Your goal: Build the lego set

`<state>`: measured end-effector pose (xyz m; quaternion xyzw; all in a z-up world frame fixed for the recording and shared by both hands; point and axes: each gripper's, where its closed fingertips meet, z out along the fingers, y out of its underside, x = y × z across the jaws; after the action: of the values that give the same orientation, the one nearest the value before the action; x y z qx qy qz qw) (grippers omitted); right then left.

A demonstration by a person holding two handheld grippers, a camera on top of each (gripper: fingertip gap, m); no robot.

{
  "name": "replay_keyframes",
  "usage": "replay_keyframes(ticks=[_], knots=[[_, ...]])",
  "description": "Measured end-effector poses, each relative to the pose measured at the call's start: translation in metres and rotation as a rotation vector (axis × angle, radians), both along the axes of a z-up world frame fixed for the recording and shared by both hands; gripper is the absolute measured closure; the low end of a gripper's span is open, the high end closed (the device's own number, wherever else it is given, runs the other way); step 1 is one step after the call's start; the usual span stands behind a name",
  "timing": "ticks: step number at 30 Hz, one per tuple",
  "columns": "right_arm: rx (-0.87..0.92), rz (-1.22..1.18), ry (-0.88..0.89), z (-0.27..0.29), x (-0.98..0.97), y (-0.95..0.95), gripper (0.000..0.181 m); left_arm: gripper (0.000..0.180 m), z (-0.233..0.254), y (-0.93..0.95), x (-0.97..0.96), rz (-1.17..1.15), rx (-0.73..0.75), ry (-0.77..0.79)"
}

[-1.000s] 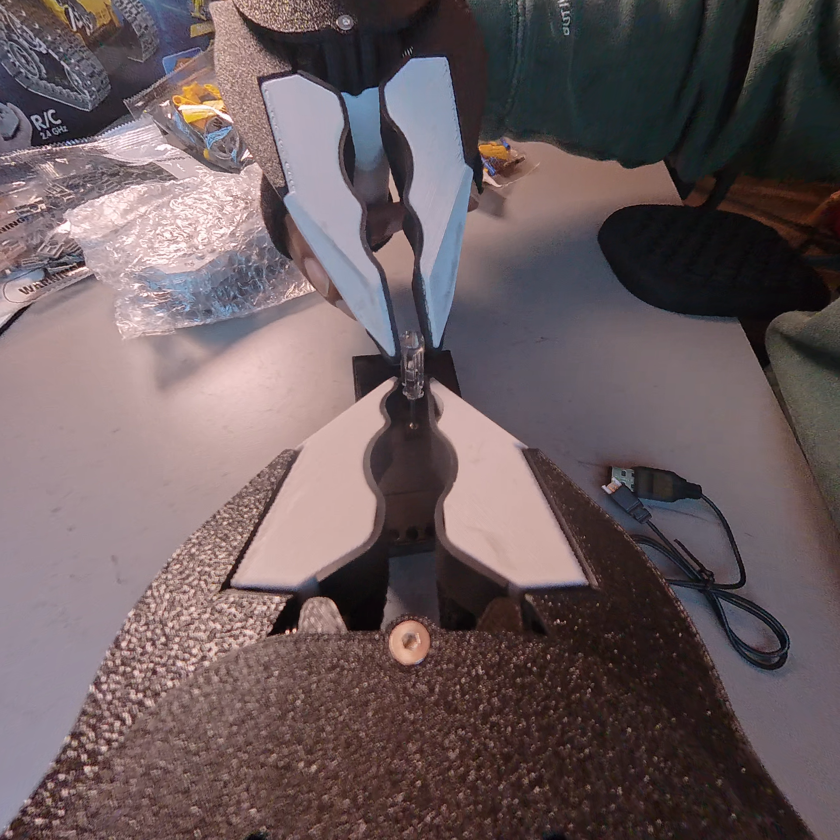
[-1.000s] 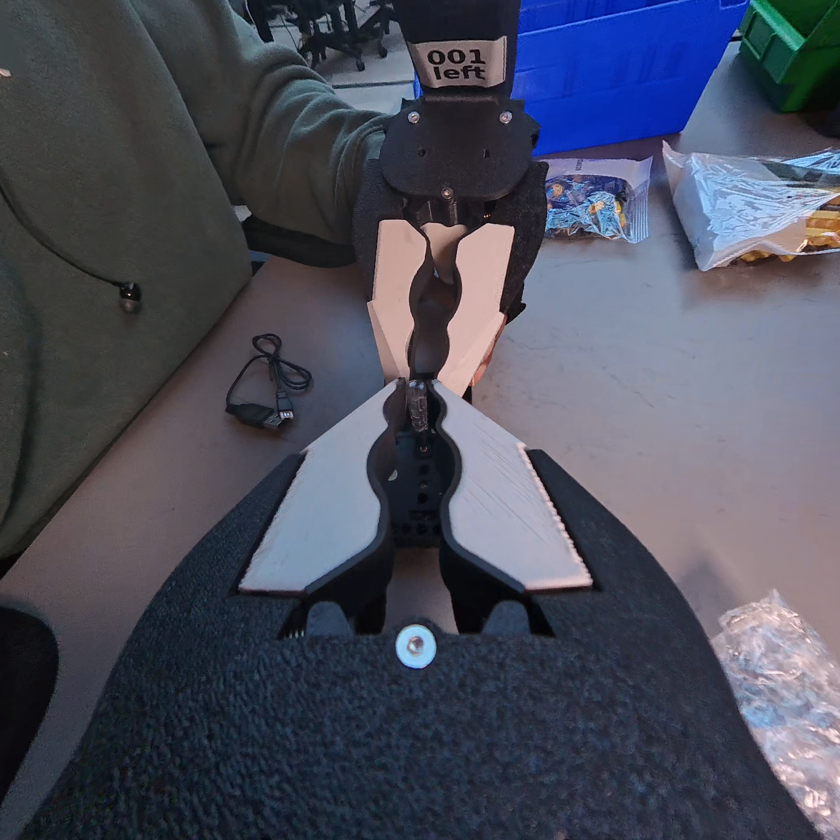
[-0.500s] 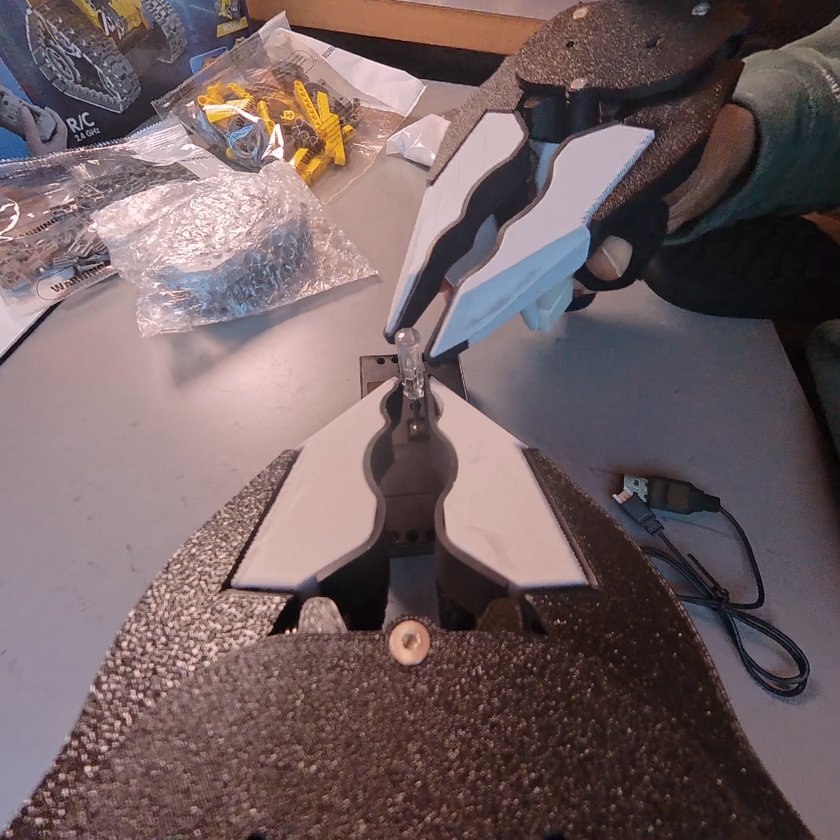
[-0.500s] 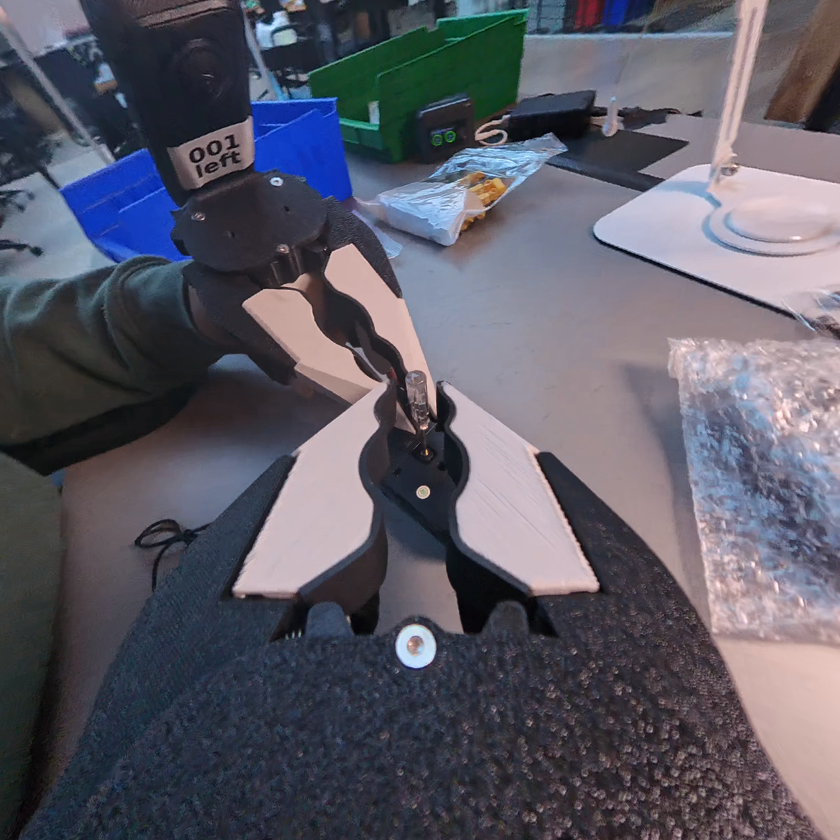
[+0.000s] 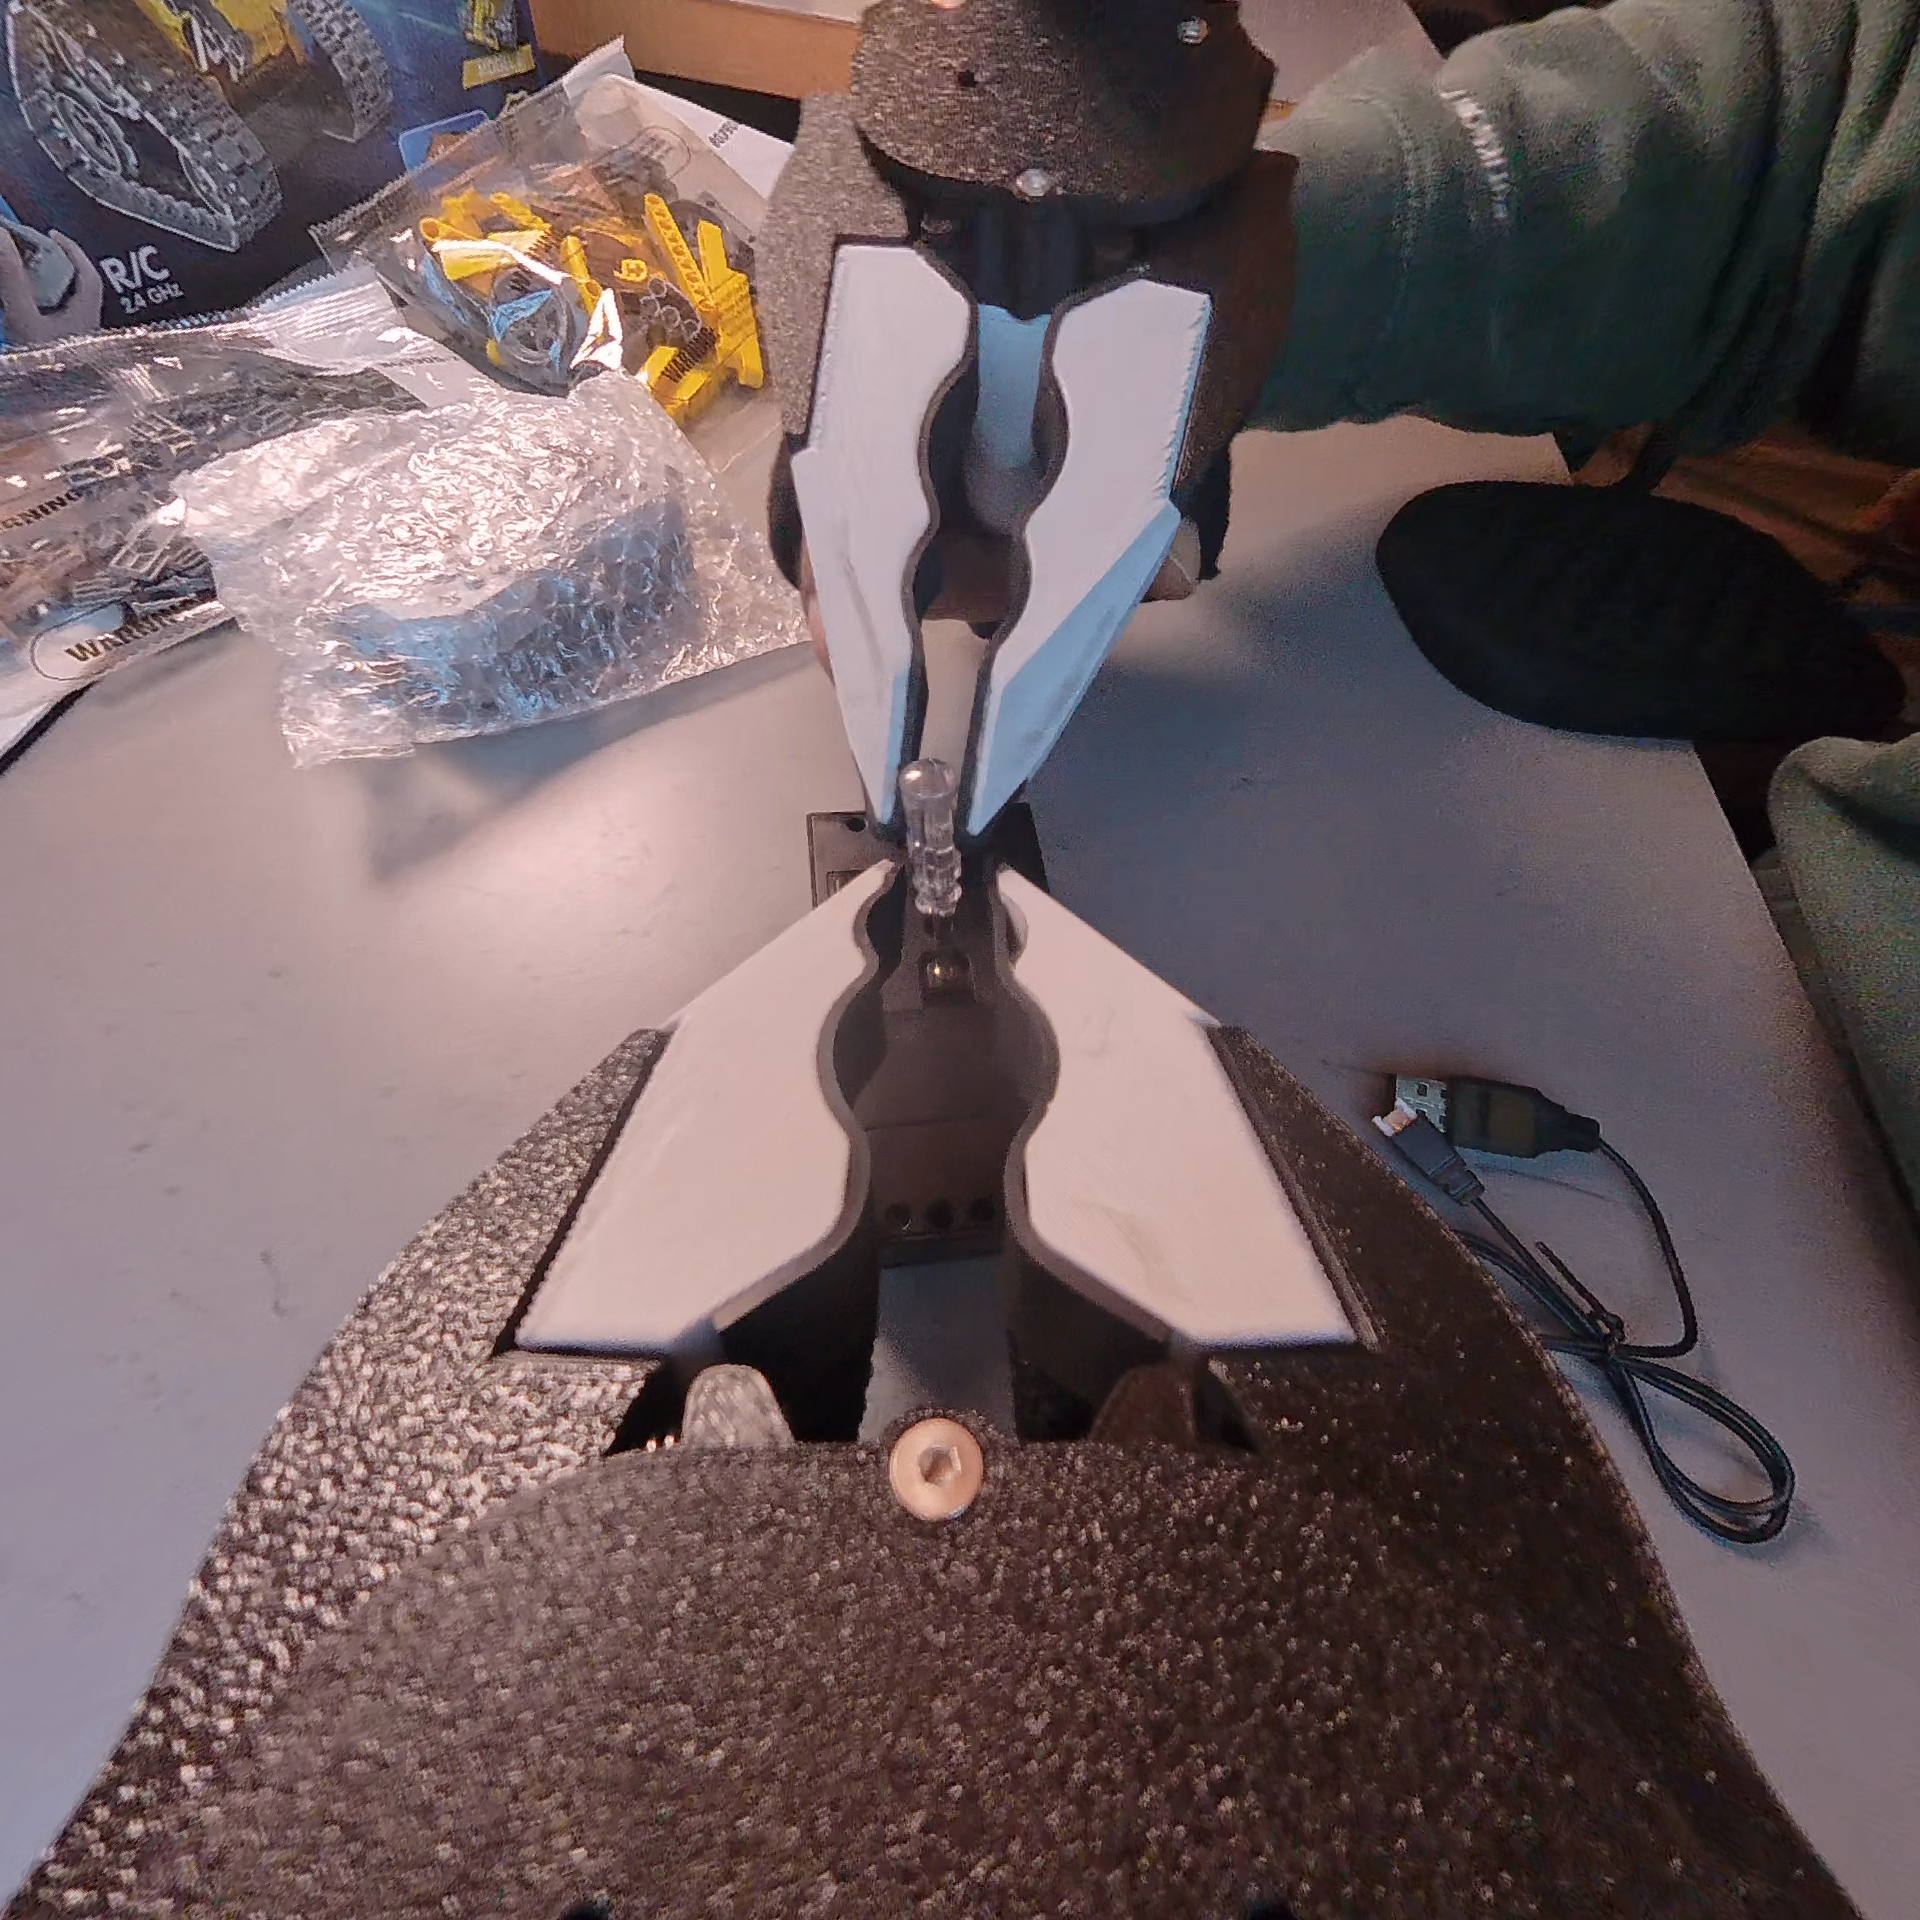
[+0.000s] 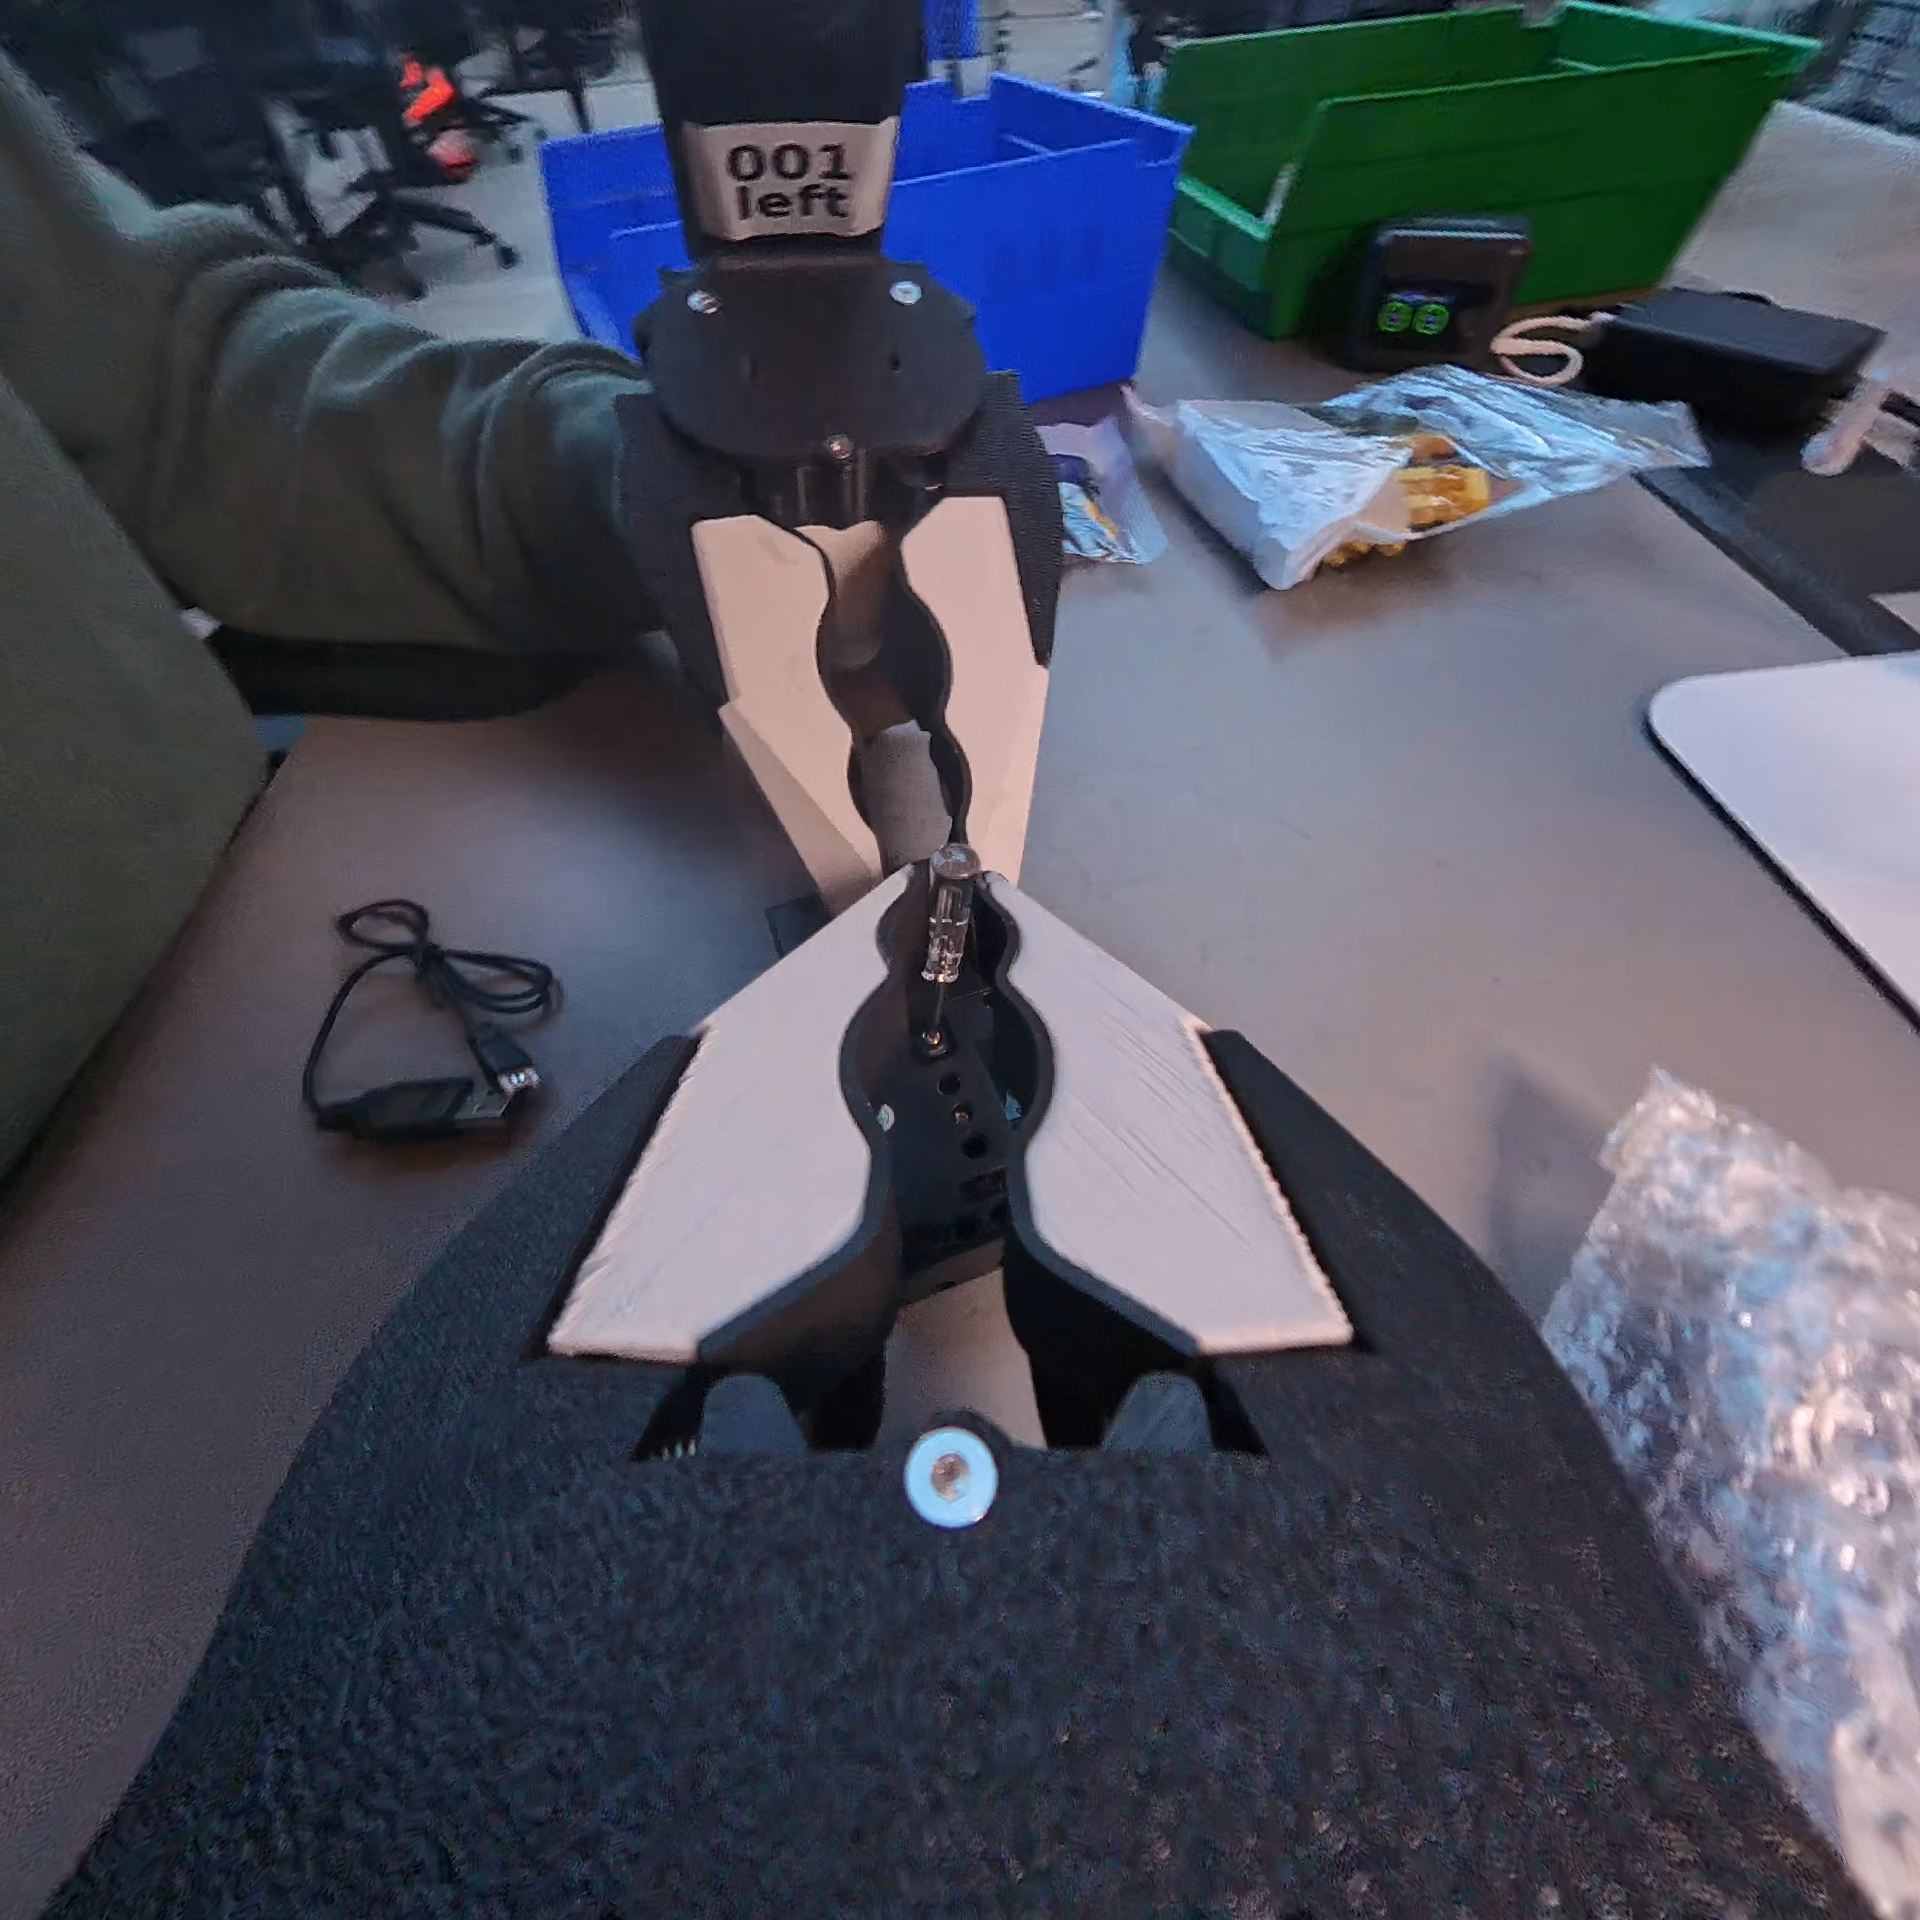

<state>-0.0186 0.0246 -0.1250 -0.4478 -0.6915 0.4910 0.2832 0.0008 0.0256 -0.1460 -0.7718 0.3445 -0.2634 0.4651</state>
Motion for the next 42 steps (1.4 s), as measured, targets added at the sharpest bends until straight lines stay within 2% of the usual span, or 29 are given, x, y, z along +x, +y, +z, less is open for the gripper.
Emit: replay_keyframes(ticks=[6, 12, 14, 16, 19, 24, 28, 33, 37, 40, 42], knots=[[-0.038, 0.338, -0.070, -0.001, 0.003, -0.006, 0.175, 0.166, -0.001, -0.002, 0.001, -0.019, -0.014, -0.010], [-0.109, 0.438, -0.093, -0.001, 0.002, -0.007, 0.175, 0.172, -0.002, -0.001, 0.001, -0.013, -0.004, 0.006], [-0.118, 0.380, -0.081, -0.001, 0.002, -0.006, 0.175, 0.171, -0.002, 0.000, 0.001, -0.004, 0.002, 0.013], [-0.097, 0.261, -0.072, 0.000, 0.000, 0.000, 0.165, 0.171, -0.002, 0.000, 0.001, -0.002, 0.008, 0.019], [-0.069, 0.043, -0.027, 0.006, 0.001, 0.003, 0.159, 0.172, -0.002, 0.000, 0.002, 0.002, 0.016, 0.031], [-0.147, -0.378, 0.003, 0.009, 0.005, 0.004, 0.159, 0.173, -0.003, 0.001, 0.002, 0.011, 0.022, 0.039], [-0.130, -0.640, 0.048, 0.008, 0.009, 0.010, 0.163, 0.173, -0.003, 0.001, 0.002, 0.019, 0.025, 0.045], [-0.128, -0.711, 0.096, 0.010, 0.005, 0.000, 0.163, 0.173, -0.003, 0.001, 0.003, 0.022, 0.026, 0.050], [-0.124, -0.722, 0.079, 0.005, 0.005, 0.005, 0.174, 0.173, -0.003, 0.001, 0.003, 0.023, 0.027, 0.053], [-0.088, -0.651, 0.054, 0.004, 0.004, 0.006, 0.175, 0.172, -0.003, 0.002, 0.003, 0.028, 0.030, 0.061], [-0.066, -0.511, 0.028, 0.004, 0.001, 0.005, 0.174, 0.170, -0.003, 0.002, 0.001, 0.026, 0.027, 0.066]])
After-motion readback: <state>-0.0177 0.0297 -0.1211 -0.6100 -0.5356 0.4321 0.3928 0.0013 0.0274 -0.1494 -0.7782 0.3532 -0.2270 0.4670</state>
